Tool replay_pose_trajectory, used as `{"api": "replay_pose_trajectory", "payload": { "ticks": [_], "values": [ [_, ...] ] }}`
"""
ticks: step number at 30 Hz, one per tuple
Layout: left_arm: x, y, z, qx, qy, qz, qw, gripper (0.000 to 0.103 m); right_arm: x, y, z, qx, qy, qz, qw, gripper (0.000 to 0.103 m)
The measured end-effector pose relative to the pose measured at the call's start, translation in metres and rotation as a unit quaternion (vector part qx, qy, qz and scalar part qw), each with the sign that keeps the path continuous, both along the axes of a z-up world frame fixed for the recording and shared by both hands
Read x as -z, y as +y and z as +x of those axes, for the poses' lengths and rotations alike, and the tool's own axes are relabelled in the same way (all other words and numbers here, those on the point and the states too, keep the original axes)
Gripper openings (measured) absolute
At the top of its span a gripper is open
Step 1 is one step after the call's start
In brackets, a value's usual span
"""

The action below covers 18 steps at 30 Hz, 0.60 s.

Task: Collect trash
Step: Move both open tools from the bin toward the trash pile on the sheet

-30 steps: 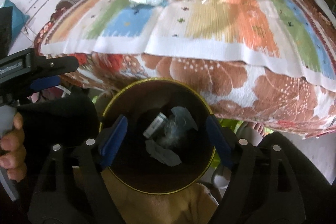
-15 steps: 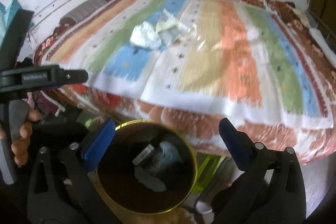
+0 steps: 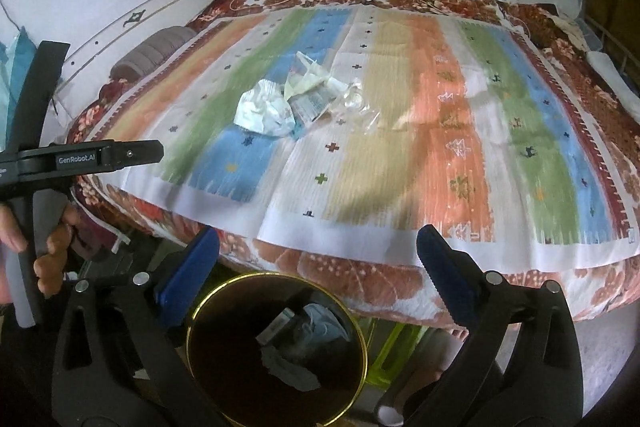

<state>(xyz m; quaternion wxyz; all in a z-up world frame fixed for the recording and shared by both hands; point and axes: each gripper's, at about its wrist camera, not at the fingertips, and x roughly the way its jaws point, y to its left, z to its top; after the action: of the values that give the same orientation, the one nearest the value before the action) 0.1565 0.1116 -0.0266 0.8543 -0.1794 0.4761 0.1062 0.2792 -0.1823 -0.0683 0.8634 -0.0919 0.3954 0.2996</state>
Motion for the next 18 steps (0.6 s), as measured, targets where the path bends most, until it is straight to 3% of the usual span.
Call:
{"api": "replay_pose_trajectory", "payload": {
  "ticks": [8, 18],
  "values": [
    [0.011, 0.008, 0.024, 0.005, 0.014, -0.004, 0.9999, 0.097, -0.002, 0.010, 0.022, 0.002, -0.004, 0.002, 1.000, 0.094],
    [0.015, 0.017, 0.047, 0.001, -0.004, -0.040, 0.9992, 0.096, 0.002, 0.018, 0.066, 0.025, 0.020, 0.020, 0.999, 0.094]
  ]
}}
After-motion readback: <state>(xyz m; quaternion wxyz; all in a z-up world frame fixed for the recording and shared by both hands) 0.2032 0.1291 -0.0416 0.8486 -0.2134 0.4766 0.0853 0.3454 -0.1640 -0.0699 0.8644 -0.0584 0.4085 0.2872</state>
